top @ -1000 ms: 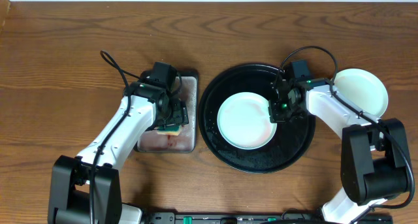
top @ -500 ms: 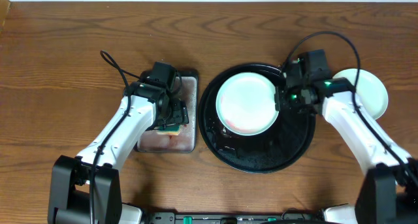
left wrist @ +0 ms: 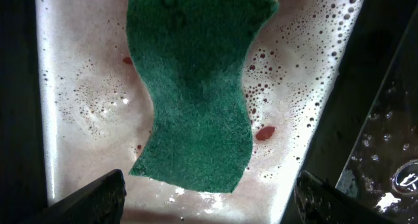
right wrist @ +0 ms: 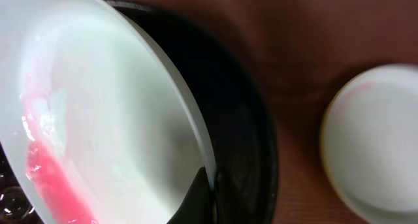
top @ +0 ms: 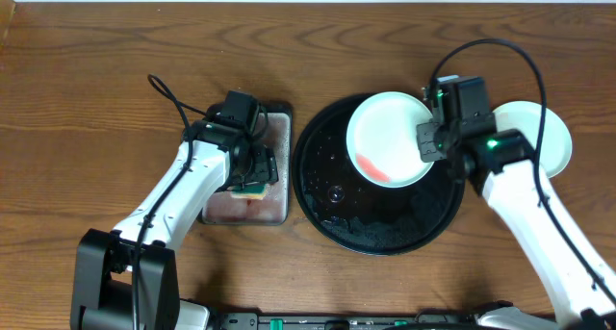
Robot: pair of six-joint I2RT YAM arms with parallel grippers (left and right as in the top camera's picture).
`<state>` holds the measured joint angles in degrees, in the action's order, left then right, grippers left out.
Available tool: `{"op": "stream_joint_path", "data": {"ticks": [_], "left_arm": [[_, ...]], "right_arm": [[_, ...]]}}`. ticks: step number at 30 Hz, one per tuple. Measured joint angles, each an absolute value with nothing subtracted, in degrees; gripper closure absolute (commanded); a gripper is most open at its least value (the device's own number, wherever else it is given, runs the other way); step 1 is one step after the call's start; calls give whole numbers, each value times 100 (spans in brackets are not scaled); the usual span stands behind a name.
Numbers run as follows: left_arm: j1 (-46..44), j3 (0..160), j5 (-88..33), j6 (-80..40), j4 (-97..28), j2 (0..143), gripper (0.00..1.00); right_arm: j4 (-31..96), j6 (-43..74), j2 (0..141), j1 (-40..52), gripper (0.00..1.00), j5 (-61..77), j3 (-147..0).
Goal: Clean dirty plates on tray and stack at the side
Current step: 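Lift the pale green plate right and stack it on the plate pile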
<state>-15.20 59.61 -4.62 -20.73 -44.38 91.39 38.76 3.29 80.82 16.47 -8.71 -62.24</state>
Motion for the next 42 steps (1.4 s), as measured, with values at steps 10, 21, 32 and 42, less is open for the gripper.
{"op": "stream_joint_path", "data": {"ticks": [10, 21, 32, 42], "left_arm": [[-1520, 5961, -460, -2073, -4434, 9139, 17], [-1520, 5959, -460, -2073, -4429, 9139, 17], [-1520, 5959, -462, -2073, -4431, 9139, 17], [-1520, 5959, -460, -2073, -4429, 9139, 17]], "right_arm": [[3758, -224, 7797, 3448, 99, -3632, -6224], [3074, -381, 7797, 5109, 99, -6300, -6224], [2923, -390, 7797, 5190, 99, -7107, -6224], [2877, -113, 7800, 4897, 99, -6580, -6224]]}}
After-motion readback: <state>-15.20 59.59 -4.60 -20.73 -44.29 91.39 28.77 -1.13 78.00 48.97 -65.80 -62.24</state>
